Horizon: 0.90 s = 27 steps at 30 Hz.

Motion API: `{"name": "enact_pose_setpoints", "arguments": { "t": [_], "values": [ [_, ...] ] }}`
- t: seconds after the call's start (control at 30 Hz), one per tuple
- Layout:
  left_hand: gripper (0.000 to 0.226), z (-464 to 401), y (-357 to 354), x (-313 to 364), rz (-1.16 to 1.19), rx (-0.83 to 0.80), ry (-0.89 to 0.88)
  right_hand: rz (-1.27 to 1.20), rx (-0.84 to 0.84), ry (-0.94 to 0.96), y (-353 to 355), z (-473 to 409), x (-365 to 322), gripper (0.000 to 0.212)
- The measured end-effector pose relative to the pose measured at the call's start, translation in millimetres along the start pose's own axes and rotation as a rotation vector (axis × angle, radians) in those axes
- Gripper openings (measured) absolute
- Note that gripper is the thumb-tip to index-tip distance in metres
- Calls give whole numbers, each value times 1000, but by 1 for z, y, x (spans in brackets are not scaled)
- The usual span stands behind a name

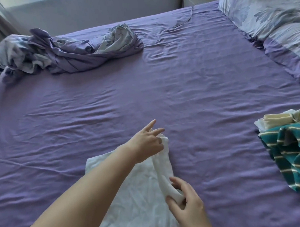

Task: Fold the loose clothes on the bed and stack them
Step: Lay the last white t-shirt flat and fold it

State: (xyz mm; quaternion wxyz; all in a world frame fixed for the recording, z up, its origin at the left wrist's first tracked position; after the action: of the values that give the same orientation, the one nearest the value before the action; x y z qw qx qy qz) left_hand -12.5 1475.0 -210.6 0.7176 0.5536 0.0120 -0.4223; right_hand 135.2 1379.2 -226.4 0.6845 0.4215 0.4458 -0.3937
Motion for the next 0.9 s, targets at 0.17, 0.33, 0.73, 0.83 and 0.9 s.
{"name": "enact_pose_setpoints", "arguments": {
  "t": [0.17, 0.33, 0.73, 0.83, 0.9],
  "values": [
    [32, 71, -38, -22, 41, -79, 57, 3, -116, 125, -65, 18, -18, 43],
    [37, 133, -80, -18, 86, -168, 107, 115, -252, 272, -132, 39, -24, 28],
    [25, 200, -115, 7, 67, 61, 285, 439, -351, 510, -213, 75, 0, 50],
    [44, 203, -137, 11, 330, -6, 394, 548, -446, 555, -224, 84, 5, 49],
    [48, 207, -160, 23, 687, -192, 529, 577, -498, 588, -225, 91, 2, 52]
  ]
}}
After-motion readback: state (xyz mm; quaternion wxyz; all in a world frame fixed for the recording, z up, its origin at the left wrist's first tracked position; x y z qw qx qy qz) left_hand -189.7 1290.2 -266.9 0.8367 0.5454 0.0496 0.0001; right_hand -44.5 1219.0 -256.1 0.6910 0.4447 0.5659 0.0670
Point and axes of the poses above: each hand's wrist, its own z-axis away from the middle knuckle, its own y-axis out of the back of the hand, x = y × z, the point moved 7 cm from there along -z, towards the middle knuckle, and after that the axes turned 9 degrees about -z, right-handed, at the moved point
